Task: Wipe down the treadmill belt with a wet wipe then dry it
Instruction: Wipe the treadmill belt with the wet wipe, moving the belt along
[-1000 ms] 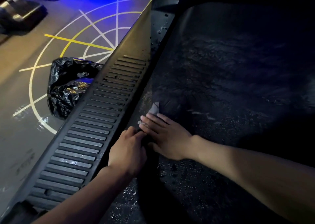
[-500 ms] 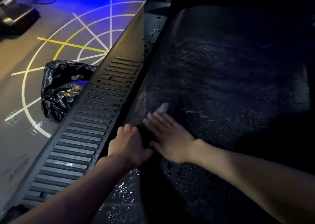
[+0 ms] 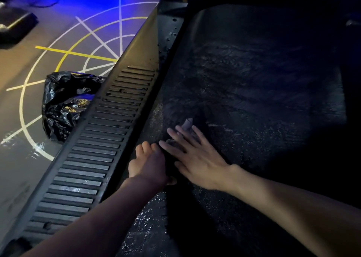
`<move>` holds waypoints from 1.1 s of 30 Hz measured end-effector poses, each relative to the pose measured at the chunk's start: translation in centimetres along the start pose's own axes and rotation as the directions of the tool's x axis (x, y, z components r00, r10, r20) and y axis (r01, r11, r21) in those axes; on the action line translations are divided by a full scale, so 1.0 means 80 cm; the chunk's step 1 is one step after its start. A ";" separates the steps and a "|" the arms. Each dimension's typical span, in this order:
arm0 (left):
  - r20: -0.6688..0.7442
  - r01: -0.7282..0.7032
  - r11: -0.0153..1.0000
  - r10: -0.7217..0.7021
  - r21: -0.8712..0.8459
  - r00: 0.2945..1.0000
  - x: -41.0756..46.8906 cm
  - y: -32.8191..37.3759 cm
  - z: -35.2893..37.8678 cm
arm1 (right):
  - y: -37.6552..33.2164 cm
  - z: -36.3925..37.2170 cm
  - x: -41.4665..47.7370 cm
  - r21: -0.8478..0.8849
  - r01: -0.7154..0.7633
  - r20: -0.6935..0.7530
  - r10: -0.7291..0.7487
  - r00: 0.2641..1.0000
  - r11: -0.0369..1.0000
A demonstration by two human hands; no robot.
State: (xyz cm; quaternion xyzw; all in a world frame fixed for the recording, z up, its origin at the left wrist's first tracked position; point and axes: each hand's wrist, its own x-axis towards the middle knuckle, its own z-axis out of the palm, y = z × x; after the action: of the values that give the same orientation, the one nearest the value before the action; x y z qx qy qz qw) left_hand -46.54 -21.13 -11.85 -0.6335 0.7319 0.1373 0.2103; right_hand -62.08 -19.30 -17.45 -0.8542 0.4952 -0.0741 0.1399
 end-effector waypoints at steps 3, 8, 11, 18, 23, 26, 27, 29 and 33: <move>0.010 0.012 1.000 -0.012 0.020 1.000 0.002 0.000 -0.002 | -0.017 0.013 -0.001 -0.003 -0.153 0.027 0.153 0.988 0.988; 0.022 0.011 0.999 -0.011 0.041 1.000 0.001 0.002 -0.004 | 0.022 0.015 -0.001 -0.112 -0.063 0.089 0.073 0.993 0.992; 0.033 0.016 0.999 -0.018 0.045 0.999 0.001 0.004 -0.005 | 0.044 -0.003 0.001 -0.092 -0.294 0.009 0.296 0.955 0.951; 0.048 0.030 0.997 -0.033 0.066 0.998 0.001 0.009 -0.006 | 0.040 -0.003 -0.013 -0.061 -0.219 0.031 0.221 0.975 0.974; 0.061 0.021 0.996 -0.026 0.089 0.998 -0.002 0.017 -0.006 | 0.016 0.008 -0.026 -0.082 -0.089 0.102 0.097 0.990 0.993; 0.052 0.000 0.996 -0.005 0.089 0.999 -0.005 0.022 -0.002 | 0.053 -0.010 -0.027 -0.091 -0.215 0.056 0.221 0.974 0.972; 0.057 0.005 0.997 -0.009 0.082 0.998 -0.005 0.022 -0.002 | 0.058 -0.017 -0.028 -0.091 -0.296 0.060 0.302 0.951 0.951; 0.098 0.024 0.998 -0.029 0.055 0.995 -0.002 0.021 -0.009 | 0.052 -0.010 -0.036 -0.097 -0.275 0.059 0.282 0.958 0.956; 0.251 0.065 0.995 -0.044 -0.074 0.967 0.012 0.030 -0.020 | 0.055 -0.009 -0.048 -0.134 -0.142 0.108 0.157 0.982 0.981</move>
State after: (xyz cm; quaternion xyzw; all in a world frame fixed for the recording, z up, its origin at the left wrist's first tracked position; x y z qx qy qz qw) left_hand -49.22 -22.30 -11.06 -0.6393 0.6757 0.2397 0.2780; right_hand -67.82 -18.16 -18.07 -0.8246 0.5526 0.0187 0.1201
